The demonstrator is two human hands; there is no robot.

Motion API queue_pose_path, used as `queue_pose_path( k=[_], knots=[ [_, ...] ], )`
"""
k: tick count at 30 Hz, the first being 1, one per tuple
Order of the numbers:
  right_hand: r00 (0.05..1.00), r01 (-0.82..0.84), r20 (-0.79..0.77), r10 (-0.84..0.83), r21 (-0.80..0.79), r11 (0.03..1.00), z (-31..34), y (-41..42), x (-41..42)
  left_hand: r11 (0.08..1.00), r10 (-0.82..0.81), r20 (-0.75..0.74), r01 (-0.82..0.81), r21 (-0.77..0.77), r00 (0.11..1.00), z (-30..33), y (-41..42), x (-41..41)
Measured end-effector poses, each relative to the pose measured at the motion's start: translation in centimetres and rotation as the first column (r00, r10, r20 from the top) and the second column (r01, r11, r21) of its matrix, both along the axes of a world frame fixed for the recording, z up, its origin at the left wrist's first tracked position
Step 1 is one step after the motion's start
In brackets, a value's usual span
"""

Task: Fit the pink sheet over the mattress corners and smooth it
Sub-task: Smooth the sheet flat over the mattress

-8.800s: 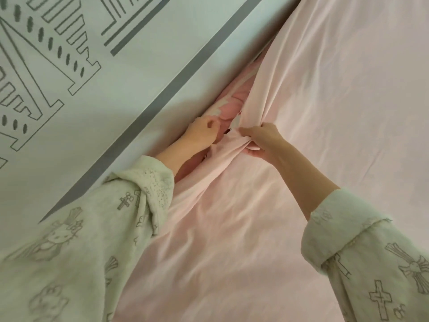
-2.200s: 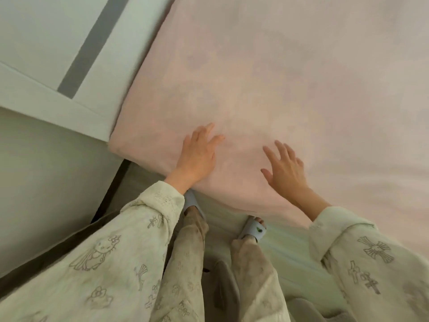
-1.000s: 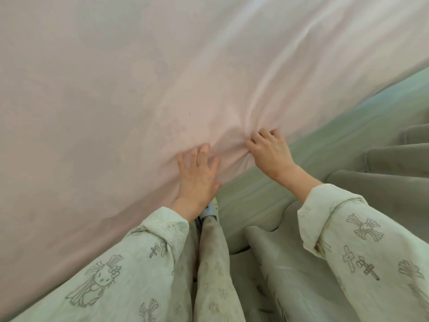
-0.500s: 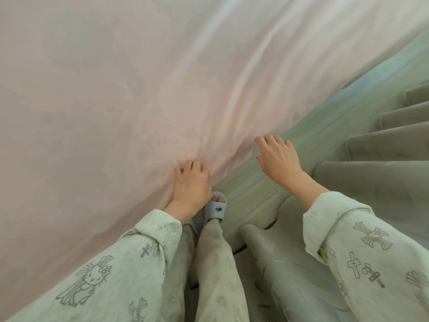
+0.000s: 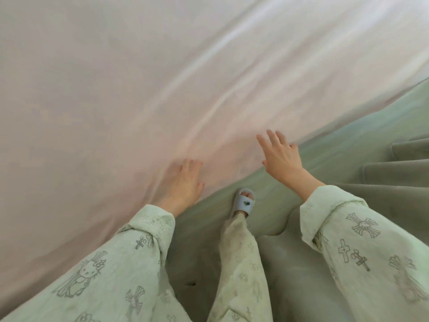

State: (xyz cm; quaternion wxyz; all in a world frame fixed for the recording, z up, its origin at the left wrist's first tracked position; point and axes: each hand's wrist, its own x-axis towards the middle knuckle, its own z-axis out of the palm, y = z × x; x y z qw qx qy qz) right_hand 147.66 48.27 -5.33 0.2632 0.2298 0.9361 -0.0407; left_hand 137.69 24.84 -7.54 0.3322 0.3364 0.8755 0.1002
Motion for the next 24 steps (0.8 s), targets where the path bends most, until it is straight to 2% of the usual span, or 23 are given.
queue_pose_path(
  k=[5, 7, 10, 13, 16, 24],
  knots=[
    [0.996, -0.053, 0.077, 0.052, 0.010, 0.999, -0.1, 10.9, 1.6, 0.988, 0.123, -0.064, -0.128, -0.081, 0.990, -0.3, 9.9, 1.5],
    [0.995, -0.071, 0.076, 0.069, 0.013, 0.997, -1.0, 12.7, 1.7, 0.972, 0.200, -0.084, -0.208, -0.109, 0.976, -0.3, 11.8, 1.1],
    [0.995, -0.099, -0.017, 0.099, 0.009, 0.995, -3.0, 14.4, 1.1, 0.960, 0.218, -0.141, -0.238, -0.147, 0.966, -0.6, 14.1, 0.7],
    [0.963, -0.241, -0.113, 0.245, 0.043, 0.970, -3.8, 15.1, 0.3, 0.953, 0.231, -0.192, -0.262, -0.154, 0.954, -1.2, 14.6, 0.2],
    [0.913, -0.351, -0.207, 0.352, 0.040, 0.935, -4.4, 16.3, -0.1, 0.952, 0.269, -0.183, -0.290, -0.098, 0.945, -2.0, 14.5, -0.3],
    [0.933, -0.360, -0.030, 0.359, -0.102, 0.927, -2.6, 17.6, 0.2, 0.919, 0.379, -0.115, -0.388, -0.069, 0.918, -0.9, 14.4, -0.1]
  ],
)
